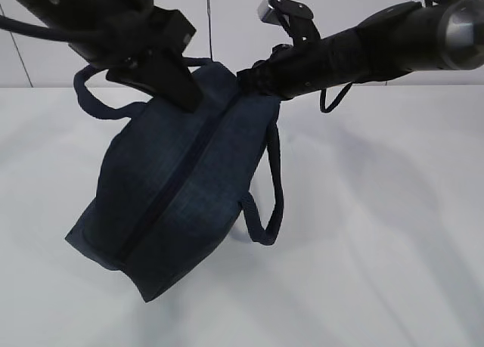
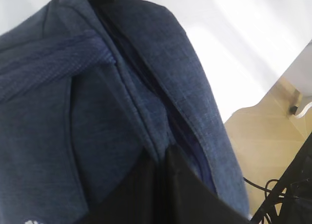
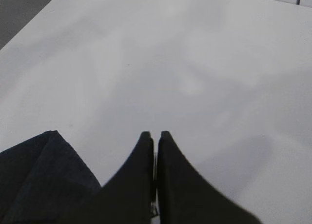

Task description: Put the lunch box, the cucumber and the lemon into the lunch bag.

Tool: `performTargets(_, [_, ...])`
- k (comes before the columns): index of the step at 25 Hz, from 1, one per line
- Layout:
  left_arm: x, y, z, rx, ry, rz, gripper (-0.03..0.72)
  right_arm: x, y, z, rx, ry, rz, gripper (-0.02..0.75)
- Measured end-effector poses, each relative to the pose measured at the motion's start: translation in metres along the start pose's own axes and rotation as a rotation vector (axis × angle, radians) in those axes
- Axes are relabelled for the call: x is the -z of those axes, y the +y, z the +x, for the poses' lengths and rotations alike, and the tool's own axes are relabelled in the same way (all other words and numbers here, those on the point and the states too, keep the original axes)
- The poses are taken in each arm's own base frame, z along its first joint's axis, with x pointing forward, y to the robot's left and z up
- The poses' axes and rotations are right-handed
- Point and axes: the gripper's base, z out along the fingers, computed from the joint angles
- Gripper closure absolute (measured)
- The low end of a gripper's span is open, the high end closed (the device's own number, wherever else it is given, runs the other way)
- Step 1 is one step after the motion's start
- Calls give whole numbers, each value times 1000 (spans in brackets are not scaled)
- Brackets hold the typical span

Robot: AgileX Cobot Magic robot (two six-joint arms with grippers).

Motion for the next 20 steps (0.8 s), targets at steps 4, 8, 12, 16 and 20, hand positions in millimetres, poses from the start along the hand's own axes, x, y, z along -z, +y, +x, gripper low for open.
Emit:
performTargets(4, [-16,7,-2,17,24,-3,697,1,-3,-1,2,-5,20,738])
performTargets(8, [-26,12,-4,31,26,-6,697,1,-4,-1,5,-5,24,738])
performTargets(12, [-34,15,-5,40,25,-9,697,1,-4,0,7,-4,25,738])
performTargets(16, [-35,16,-6,41,17,-12,697,1,-4,0,7,-4,25,738])
performTargets(20, [-35,16,-7,41,6,-14,697,1,-4,0,13,-4,25,703])
